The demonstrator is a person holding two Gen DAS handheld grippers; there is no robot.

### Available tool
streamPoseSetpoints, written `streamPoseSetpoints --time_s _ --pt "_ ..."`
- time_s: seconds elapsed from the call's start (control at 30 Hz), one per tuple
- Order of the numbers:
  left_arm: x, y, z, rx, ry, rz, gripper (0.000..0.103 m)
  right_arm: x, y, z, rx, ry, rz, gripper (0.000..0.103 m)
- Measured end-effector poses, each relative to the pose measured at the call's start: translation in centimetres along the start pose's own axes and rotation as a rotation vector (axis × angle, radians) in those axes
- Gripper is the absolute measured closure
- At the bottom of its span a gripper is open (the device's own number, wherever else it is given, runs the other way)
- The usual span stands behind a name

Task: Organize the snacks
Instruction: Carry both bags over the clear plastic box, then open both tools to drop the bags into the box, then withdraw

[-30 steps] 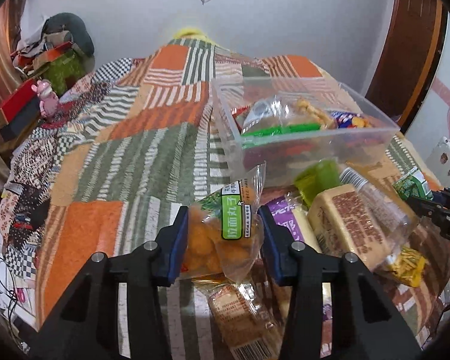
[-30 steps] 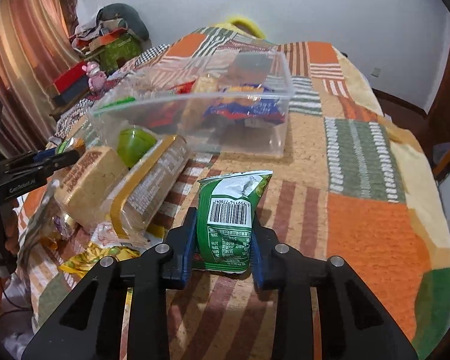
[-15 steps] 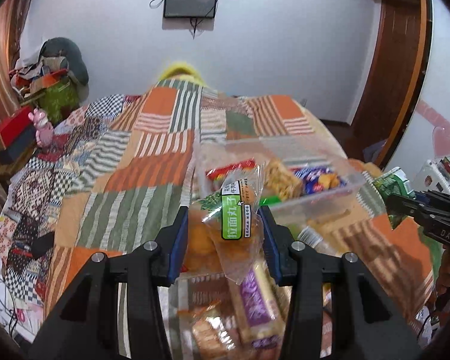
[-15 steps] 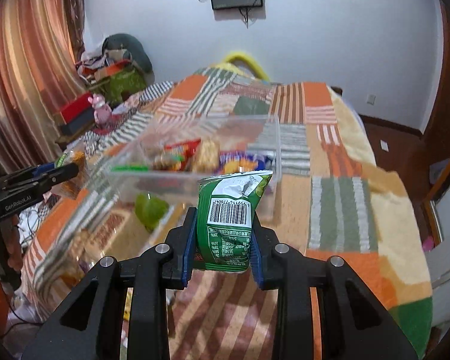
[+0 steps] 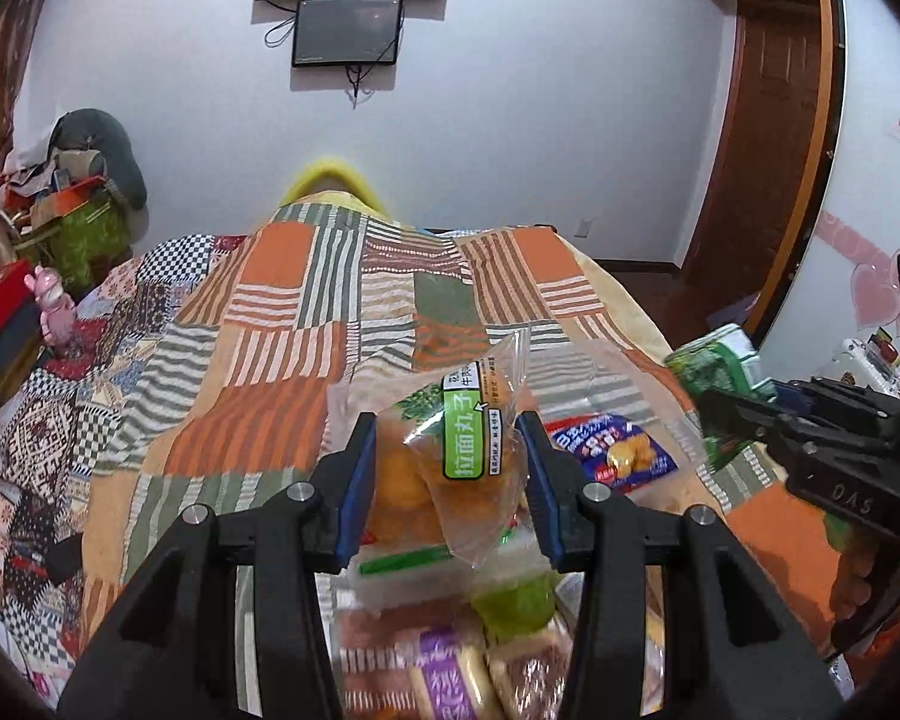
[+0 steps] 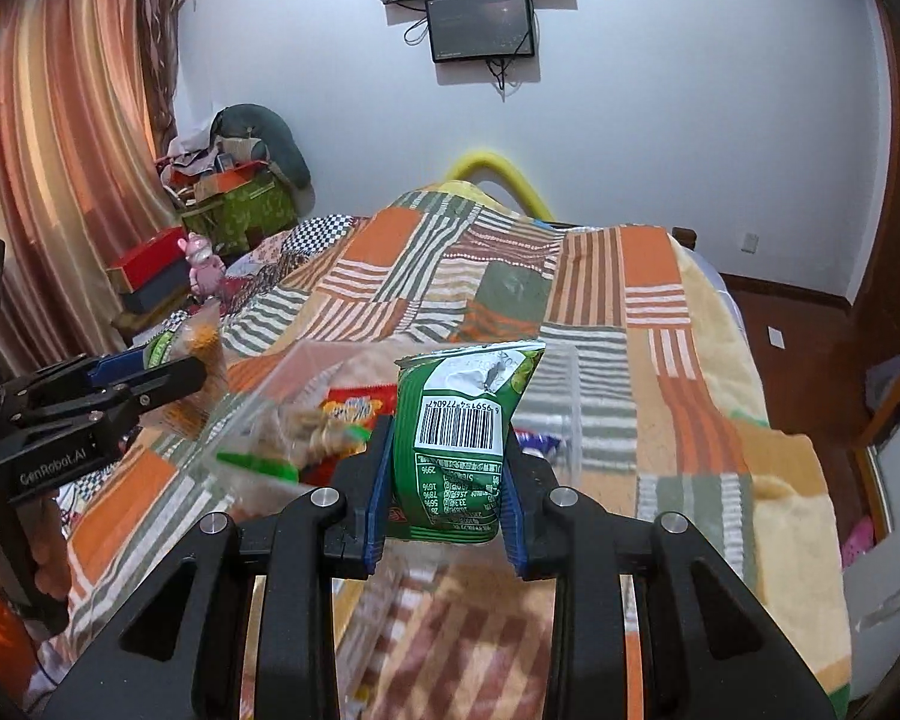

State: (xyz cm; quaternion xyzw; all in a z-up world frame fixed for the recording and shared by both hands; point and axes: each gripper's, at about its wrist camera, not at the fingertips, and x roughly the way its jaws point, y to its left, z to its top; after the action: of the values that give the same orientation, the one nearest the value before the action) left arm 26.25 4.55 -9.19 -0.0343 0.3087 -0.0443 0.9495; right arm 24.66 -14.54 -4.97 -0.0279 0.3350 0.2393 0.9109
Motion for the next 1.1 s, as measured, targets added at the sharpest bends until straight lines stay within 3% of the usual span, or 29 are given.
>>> streamPoseSetpoints --time_s 0.33,0.67,0.8,1.1 --pt "5.5 0.0 1.1 -0.01 0.067 -0.006 0.057 5.1 0.0 0.5 -0.012 0.073 0.011 0.075" --pt "9.0 -0.1 1.1 0.009 0.115 0.029 0.053 7.4 -1.1 0.1 0.017 0.13 -0.007 0.072" --pt "8.8 -0.1 0.7 0.0 0.131 0.004 0.041 7.6 -1.4 0.1 0.037 0.149 -0.004 0.069" --pt "4.4 0.3 0.8 0.008 0.087 0.019 0.038 4.5 -1.5 0.5 0.046 0.114 0.016 0.062"
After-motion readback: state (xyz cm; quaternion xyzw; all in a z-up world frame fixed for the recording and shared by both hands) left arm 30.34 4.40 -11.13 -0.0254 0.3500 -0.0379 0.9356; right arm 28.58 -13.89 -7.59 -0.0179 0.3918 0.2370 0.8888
